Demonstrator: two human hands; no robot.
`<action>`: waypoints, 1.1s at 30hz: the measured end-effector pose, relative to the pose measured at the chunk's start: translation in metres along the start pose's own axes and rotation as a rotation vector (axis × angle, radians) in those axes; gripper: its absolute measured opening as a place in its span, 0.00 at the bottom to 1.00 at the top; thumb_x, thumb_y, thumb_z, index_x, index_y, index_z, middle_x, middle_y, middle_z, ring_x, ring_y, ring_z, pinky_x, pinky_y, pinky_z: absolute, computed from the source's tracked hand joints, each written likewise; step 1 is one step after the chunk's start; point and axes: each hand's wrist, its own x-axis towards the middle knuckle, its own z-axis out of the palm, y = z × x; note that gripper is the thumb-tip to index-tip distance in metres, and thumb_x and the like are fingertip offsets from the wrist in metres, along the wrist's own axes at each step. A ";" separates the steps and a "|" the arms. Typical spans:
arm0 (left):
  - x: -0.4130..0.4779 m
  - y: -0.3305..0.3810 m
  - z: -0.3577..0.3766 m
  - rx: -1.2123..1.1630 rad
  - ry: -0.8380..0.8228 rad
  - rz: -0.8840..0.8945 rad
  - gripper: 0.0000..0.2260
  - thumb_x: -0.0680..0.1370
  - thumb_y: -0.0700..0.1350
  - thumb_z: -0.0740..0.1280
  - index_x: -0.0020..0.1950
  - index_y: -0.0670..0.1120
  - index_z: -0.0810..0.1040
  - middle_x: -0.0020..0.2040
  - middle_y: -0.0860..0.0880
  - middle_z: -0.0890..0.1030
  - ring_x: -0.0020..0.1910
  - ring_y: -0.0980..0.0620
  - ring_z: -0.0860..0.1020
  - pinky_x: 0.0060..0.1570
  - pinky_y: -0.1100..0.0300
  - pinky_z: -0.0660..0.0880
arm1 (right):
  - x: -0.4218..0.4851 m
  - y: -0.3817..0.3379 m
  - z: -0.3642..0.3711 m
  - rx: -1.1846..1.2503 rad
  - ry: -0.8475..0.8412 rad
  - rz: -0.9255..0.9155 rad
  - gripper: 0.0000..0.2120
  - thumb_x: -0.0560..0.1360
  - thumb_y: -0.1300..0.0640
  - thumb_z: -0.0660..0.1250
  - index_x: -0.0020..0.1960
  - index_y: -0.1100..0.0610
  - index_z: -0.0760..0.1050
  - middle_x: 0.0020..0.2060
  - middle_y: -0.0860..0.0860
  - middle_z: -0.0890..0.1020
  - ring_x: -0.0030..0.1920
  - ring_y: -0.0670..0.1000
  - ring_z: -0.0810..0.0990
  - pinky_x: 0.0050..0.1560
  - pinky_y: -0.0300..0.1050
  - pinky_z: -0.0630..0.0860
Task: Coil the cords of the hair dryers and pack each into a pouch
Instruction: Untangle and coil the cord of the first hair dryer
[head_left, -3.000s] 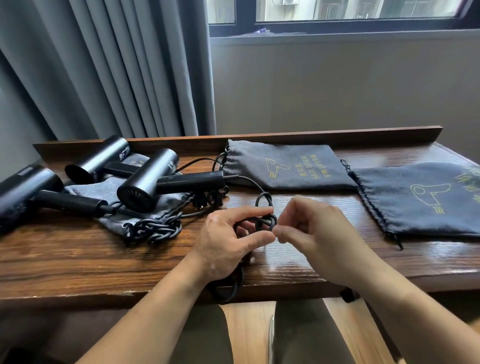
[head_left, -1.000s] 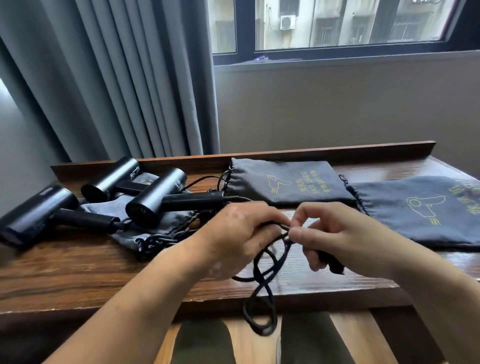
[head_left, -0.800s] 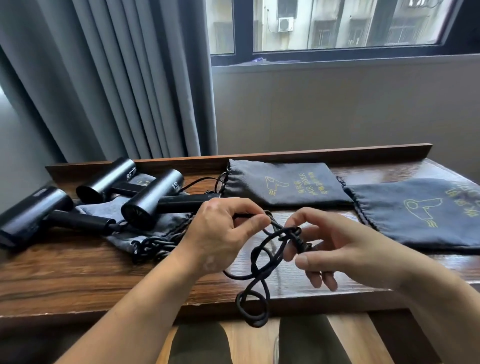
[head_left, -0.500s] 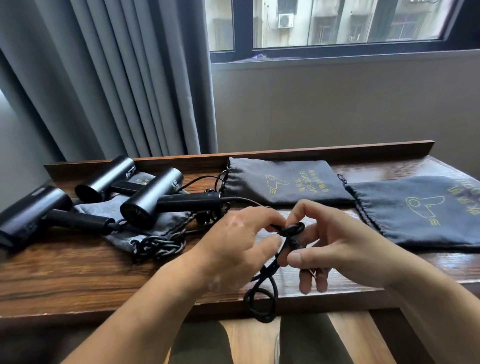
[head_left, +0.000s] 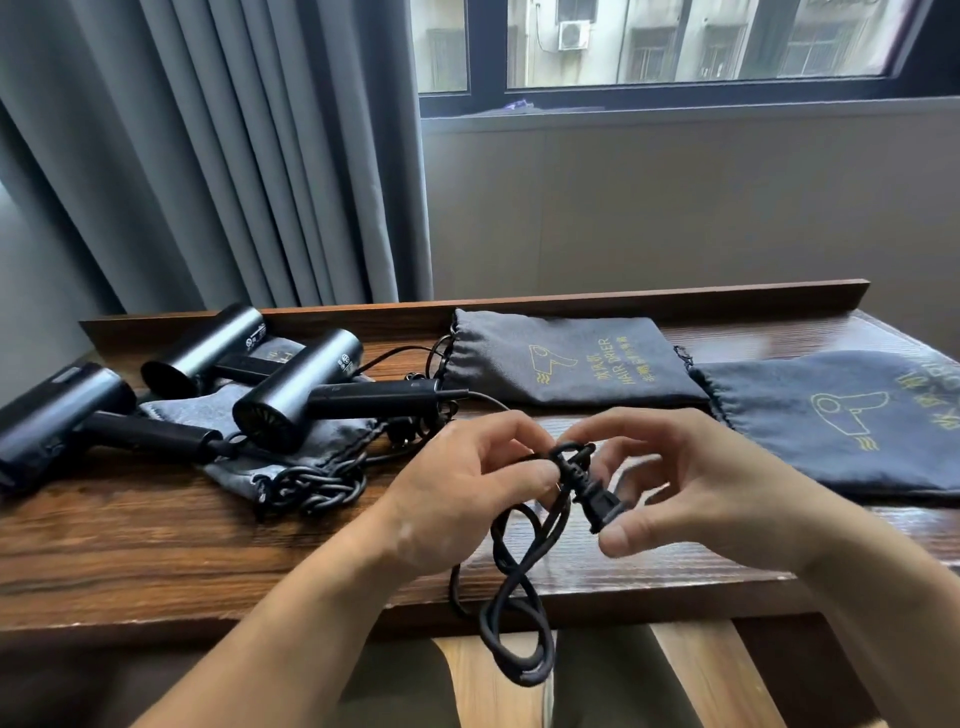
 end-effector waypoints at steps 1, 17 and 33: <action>0.000 0.001 0.001 0.019 -0.006 0.008 0.04 0.79 0.44 0.71 0.51 0.43 0.81 0.44 0.44 0.86 0.42 0.51 0.83 0.48 0.58 0.78 | 0.000 0.000 0.001 -0.052 0.048 -0.019 0.31 0.59 0.62 0.85 0.58 0.45 0.82 0.48 0.52 0.80 0.41 0.53 0.80 0.41 0.48 0.79; -0.001 -0.003 0.003 0.023 0.235 -0.021 0.11 0.82 0.52 0.66 0.48 0.46 0.82 0.42 0.49 0.84 0.43 0.52 0.81 0.49 0.57 0.78 | 0.005 0.008 0.026 0.079 0.204 -0.158 0.20 0.64 0.62 0.83 0.37 0.57 0.69 0.36 0.51 0.79 0.36 0.49 0.78 0.39 0.48 0.75; -0.009 0.006 -0.026 -0.436 0.495 -0.077 0.13 0.85 0.43 0.59 0.41 0.43 0.74 0.29 0.48 0.70 0.27 0.54 0.62 0.28 0.61 0.60 | 0.015 0.011 0.005 0.316 0.386 0.201 0.13 0.77 0.68 0.67 0.41 0.57 0.67 0.33 0.57 0.78 0.36 0.55 0.84 0.30 0.43 0.77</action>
